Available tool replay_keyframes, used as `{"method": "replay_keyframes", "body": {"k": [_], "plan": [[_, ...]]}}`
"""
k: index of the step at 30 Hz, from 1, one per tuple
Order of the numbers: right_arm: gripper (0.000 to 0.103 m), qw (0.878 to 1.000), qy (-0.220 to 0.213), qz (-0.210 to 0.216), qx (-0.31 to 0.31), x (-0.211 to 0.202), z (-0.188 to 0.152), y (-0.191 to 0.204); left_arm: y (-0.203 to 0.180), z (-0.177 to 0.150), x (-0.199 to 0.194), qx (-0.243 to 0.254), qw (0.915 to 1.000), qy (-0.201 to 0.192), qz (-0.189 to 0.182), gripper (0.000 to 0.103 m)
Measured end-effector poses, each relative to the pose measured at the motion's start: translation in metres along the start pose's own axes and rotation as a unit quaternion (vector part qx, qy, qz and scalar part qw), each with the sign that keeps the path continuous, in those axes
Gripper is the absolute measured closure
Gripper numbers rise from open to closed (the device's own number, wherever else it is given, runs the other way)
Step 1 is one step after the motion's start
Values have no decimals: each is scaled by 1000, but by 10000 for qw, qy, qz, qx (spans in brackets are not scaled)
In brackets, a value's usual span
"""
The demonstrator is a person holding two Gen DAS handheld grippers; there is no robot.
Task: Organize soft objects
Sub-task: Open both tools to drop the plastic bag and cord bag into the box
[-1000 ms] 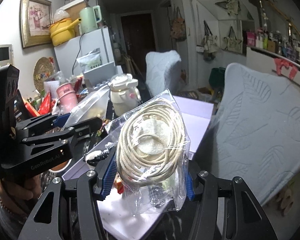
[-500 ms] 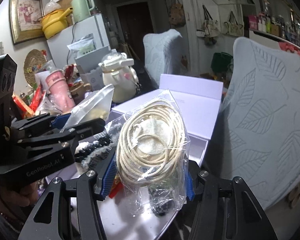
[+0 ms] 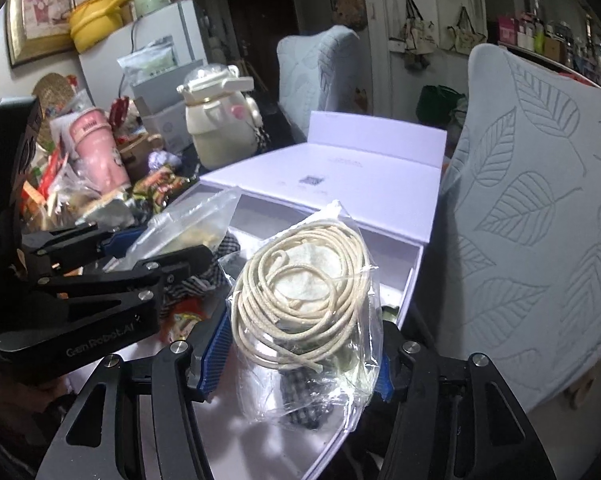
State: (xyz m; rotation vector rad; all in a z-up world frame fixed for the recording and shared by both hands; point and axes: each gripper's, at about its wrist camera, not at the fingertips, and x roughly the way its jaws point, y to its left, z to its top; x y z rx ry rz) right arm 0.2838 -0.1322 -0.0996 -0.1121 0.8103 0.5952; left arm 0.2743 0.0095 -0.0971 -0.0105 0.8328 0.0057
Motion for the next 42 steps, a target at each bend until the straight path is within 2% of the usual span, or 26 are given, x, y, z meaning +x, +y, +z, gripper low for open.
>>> {"method": "replay_keyframes", "body": {"k": [10, 14, 17, 22, 27, 30, 32, 33, 42], "plan": [[42, 9995, 173, -225, 149, -1, -2, -1, -4, 0, 2, 51, 9997, 160, 168, 63], [36, 9993, 177, -302, 97, -8, -1, 1, -8, 0, 2, 106, 9993, 226, 266, 63], [29, 9990, 151, -417, 78, -15, 1, 2, -9, 1, 2, 63, 9994, 264, 228, 63], [29, 9986, 135, -504, 122, -23, 2, 0, -10, 3, 1, -37, 9994, 345, 57, 62], [29, 9981, 77, -589, 157, -35, 3, -1, -16, 4, -1, 10, 9991, 390, 148, 51], [29, 9978, 58, -634, 158, -43, 1, -2, -22, 5, -9, 56, 9994, 288, 160, 43], [29, 9976, 56, -663, 164, -48, 1, -3, -24, 7, -16, 93, 9996, 208, 176, 32], [29, 9976, 49, -674, 162, -51, 0, -3, -26, 8, -19, 116, 9995, 177, 214, 29], [29, 9970, -173, -734, 169, -83, 1, 2, -29, 15, -63, 105, 9992, -173, 337, 29]]}}
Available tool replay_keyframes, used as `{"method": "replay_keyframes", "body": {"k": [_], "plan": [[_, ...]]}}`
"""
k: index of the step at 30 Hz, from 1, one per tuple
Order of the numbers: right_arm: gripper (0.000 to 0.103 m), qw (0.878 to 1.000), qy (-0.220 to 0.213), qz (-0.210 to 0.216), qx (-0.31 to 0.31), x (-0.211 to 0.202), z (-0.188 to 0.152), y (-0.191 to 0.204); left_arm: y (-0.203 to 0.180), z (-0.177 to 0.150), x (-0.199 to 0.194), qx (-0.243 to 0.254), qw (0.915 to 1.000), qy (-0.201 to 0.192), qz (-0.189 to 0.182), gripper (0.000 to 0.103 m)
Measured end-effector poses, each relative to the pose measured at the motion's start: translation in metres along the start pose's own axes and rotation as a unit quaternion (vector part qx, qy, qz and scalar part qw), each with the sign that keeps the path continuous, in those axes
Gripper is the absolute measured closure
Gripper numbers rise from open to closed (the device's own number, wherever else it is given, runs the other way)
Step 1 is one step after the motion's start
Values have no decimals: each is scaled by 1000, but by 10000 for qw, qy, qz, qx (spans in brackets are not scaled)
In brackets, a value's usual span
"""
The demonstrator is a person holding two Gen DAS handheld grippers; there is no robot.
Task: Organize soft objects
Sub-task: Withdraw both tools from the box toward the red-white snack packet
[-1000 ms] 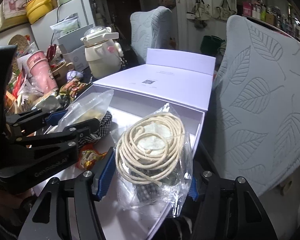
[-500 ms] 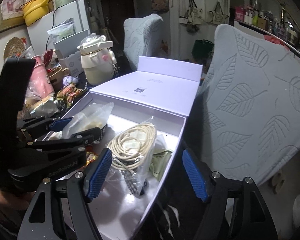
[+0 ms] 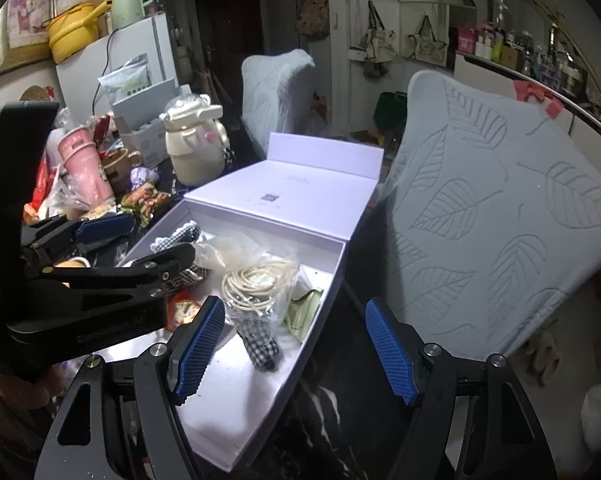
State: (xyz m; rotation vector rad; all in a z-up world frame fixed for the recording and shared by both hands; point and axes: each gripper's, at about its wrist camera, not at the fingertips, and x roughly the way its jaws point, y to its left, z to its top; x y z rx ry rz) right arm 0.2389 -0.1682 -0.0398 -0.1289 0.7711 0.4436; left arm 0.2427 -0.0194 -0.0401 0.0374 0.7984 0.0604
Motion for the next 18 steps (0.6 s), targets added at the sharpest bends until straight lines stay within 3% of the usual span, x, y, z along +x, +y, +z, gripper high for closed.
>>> {"method": "replay_keyframes", "body": {"k": [11, 18], "plan": [[29, 9981, -598, -58, -121, -62, 8, 12, 0, 3, -78, 63, 9977, -652, 151, 29], [29, 9958, -892, -94, -208, -105, 0, 23, 3, -12, -127, 24, 9961, -873, 127, 29]]}}
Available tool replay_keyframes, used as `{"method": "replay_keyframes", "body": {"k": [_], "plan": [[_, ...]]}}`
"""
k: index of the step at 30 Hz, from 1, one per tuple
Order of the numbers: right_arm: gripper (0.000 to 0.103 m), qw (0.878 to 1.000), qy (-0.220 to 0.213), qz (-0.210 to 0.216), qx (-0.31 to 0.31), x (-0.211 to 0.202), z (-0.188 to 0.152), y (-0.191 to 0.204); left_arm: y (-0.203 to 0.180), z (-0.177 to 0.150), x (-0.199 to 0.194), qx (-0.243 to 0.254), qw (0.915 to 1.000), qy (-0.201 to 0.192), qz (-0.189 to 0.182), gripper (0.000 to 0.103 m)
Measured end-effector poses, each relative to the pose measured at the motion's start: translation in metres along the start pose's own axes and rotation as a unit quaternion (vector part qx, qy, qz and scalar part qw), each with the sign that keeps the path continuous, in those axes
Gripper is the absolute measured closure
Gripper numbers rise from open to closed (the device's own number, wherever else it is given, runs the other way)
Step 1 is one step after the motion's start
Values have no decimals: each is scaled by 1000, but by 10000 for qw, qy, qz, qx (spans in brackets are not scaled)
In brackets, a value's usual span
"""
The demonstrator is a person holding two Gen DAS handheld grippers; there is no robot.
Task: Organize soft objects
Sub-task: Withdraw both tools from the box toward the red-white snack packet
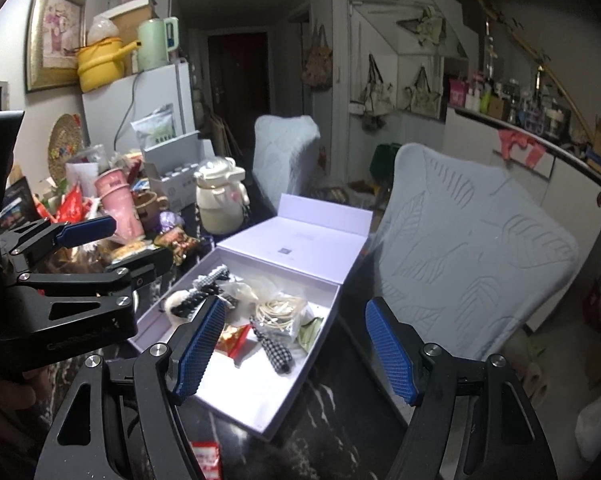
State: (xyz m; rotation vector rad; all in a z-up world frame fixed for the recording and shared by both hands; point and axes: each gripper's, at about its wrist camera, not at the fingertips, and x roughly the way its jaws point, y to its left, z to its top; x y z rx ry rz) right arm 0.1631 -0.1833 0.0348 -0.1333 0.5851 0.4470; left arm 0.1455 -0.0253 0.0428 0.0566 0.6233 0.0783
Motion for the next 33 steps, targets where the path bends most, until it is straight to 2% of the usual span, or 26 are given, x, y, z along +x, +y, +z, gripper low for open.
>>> {"method": "replay_keyframes", "body": {"k": [3, 15, 33], "plan": [[29, 9999, -101, 26, -41, -18, -6, 5, 2, -5, -19, -50, 9999, -48, -103, 29], [29, 9990, -324, 252, -169, -75, -40, 30, 2, -46, -79, -154, 9998, -144, -62, 29], [29, 9974, 71, 688, -222, -87, -111, 61, 10, -120, -103, -405, 9987, 270, -143, 29]]}}
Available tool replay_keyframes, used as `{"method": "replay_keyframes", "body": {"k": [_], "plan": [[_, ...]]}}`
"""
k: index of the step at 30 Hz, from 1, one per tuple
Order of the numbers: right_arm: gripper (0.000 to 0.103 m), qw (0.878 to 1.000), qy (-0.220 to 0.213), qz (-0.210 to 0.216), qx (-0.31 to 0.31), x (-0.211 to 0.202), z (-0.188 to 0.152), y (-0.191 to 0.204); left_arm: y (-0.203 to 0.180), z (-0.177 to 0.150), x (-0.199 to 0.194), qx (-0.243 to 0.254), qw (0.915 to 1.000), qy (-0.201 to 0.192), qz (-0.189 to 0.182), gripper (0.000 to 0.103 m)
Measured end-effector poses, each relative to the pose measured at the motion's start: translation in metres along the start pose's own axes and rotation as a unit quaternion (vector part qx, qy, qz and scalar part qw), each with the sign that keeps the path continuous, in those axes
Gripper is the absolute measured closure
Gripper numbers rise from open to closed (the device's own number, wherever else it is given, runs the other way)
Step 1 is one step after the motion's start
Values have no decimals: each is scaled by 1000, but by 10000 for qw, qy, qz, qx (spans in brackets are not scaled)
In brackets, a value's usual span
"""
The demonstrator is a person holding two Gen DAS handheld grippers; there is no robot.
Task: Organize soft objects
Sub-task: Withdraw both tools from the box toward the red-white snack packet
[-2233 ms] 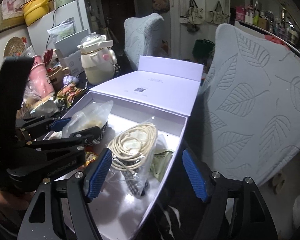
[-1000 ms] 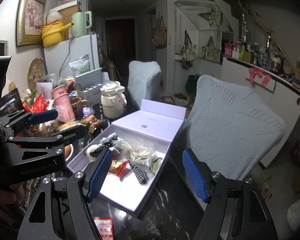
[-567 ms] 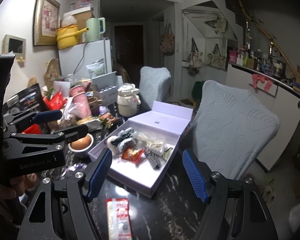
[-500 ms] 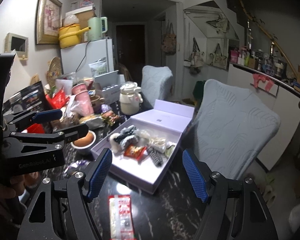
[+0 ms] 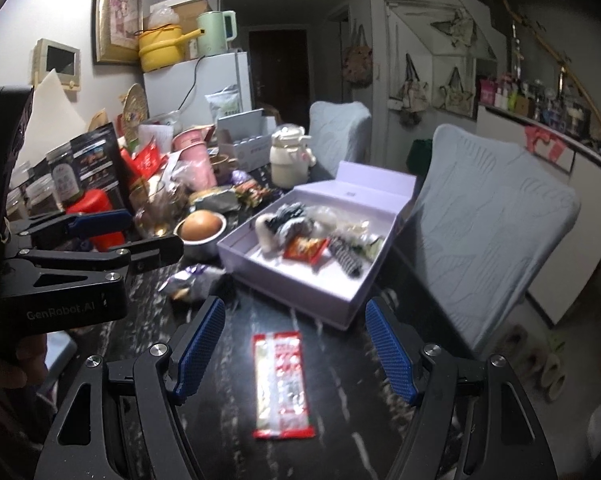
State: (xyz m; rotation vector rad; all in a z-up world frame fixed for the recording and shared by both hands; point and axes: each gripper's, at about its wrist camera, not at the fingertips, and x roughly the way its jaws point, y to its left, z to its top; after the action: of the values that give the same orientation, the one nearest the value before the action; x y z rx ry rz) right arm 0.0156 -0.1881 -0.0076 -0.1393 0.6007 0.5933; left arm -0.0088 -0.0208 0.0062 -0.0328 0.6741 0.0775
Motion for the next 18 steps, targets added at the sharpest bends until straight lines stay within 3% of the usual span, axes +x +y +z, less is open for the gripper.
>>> {"method": "replay_keyframes", "body": {"k": [8, 13, 18], "plan": [[29, 9997, 206, 114, 60, 5, -25, 9, 13, -20, 2, -91, 9998, 202, -18, 29], [29, 9993, 306, 142, 162, 16, -38, 8, 24, -31, 16, -222, 9986, 409, -239, 29], [29, 9977, 537, 278, 309, 33, -51, 5, 40, -39, 33, -400, 9975, 540, -210, 29]]}}
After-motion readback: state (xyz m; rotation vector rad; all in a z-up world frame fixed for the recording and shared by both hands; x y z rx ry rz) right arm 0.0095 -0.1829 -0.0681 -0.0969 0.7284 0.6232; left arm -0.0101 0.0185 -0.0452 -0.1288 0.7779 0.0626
